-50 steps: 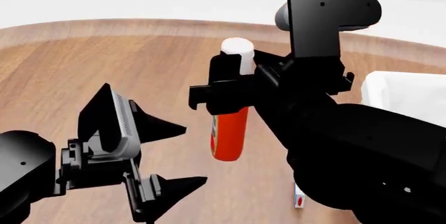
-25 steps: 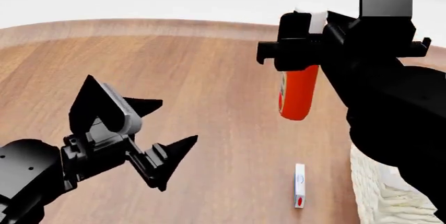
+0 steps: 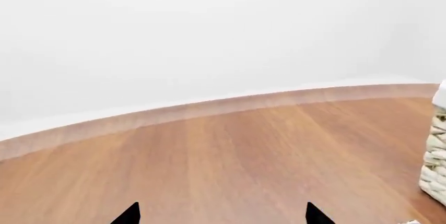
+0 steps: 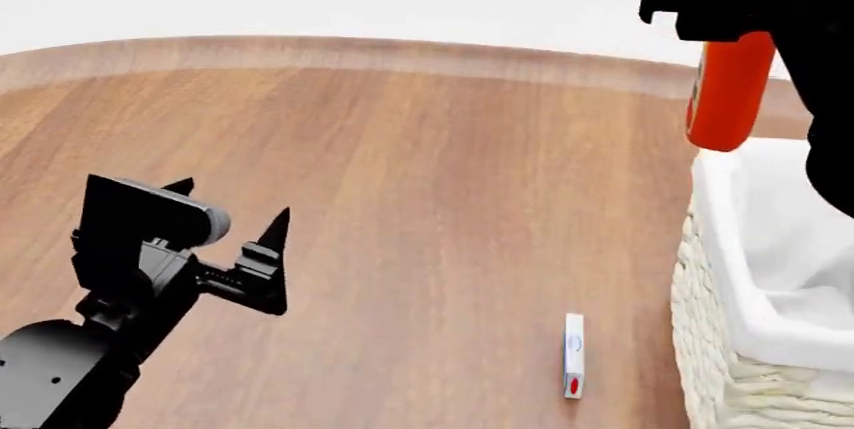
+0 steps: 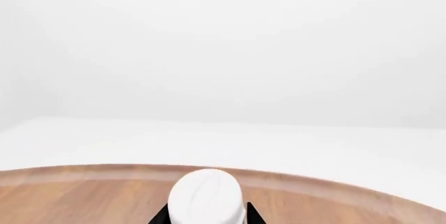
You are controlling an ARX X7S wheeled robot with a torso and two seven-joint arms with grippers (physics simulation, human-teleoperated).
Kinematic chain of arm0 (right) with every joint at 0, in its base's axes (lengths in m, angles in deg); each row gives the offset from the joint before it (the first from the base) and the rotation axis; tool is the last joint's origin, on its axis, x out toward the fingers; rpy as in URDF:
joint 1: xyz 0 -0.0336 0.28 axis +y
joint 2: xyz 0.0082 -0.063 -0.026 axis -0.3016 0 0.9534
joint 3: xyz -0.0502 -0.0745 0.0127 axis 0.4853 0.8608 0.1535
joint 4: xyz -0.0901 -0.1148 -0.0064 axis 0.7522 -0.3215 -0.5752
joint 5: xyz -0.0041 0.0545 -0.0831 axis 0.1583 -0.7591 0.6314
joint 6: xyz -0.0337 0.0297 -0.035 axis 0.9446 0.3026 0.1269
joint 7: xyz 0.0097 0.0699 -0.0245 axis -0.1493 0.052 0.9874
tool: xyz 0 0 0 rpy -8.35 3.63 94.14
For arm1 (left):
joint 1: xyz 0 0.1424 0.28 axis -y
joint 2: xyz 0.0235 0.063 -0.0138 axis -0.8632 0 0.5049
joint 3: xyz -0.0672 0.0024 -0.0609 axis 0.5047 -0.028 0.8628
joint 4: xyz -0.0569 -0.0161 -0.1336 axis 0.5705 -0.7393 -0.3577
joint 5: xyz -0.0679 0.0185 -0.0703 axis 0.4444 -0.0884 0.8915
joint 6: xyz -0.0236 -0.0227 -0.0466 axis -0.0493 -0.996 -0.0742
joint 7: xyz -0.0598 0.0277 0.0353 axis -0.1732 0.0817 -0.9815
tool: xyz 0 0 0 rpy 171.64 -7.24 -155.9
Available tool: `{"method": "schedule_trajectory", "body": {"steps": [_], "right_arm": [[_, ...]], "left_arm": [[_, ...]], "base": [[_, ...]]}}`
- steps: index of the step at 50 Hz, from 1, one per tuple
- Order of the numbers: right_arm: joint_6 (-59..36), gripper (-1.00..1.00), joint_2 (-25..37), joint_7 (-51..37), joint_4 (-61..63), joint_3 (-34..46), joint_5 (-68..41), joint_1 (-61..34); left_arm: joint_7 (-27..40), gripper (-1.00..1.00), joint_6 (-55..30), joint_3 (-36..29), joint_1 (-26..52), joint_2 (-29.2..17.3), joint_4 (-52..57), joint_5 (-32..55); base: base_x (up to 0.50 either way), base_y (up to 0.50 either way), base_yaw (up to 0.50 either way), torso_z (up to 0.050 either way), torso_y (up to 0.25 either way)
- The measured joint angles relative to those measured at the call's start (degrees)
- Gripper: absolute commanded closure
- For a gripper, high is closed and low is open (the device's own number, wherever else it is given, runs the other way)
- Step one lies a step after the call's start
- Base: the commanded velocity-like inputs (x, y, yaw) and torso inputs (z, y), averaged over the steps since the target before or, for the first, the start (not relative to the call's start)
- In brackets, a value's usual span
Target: Pick up the ketchup, and put it in the basket.
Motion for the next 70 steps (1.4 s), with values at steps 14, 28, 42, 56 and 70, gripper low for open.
{"method": "schedule_trajectory", "body": {"steps": [14, 28, 42, 56, 70], "right_arm": [[3.07, 1.00, 2.18, 2.08, -3.88, 1.01, 4.49, 0.29], [8.54, 1.00, 1.34, 5.06, -10.96, 3.20, 10.04, 1.89], [15.76, 1.00, -1.52, 8.15, -21.20, 4.32, 14.48, 3.70], [22.02, 1.00, -4.10, 10.42, -29.44, 3.83, 16.00, 6.66], [26.33, 1.00, -6.17, 12.76, -36.93, 3.08, 16.47, 8.45]], "left_arm": [[9.53, -1.00, 1.31, 2.73, -6.92, -2.12, 8.08, -1.24], [12.97, -1.00, 2.27, 3.60, -12.54, -4.69, 18.12, -1.23], [14.02, -1.00, 4.03, 3.77, -16.86, -6.33, 23.63, -1.22], [13.77, -1.00, 5.64, 4.22, -19.28, -7.35, 25.12, -0.62], [13.33, -1.00, 6.88, 4.37, -20.58, -8.01, 25.06, -0.42]], "base": [[0.00, 0.00, 0.00, 0.000, 0.001], [0.00, 0.00, 0.00, 0.000, 0.000], [0.00, 0.00, 0.00, 0.001, 0.001], [0.00, 0.00, 0.00, 0.000, 0.001], [0.00, 0.00, 0.00, 0.000, 0.000]]}}
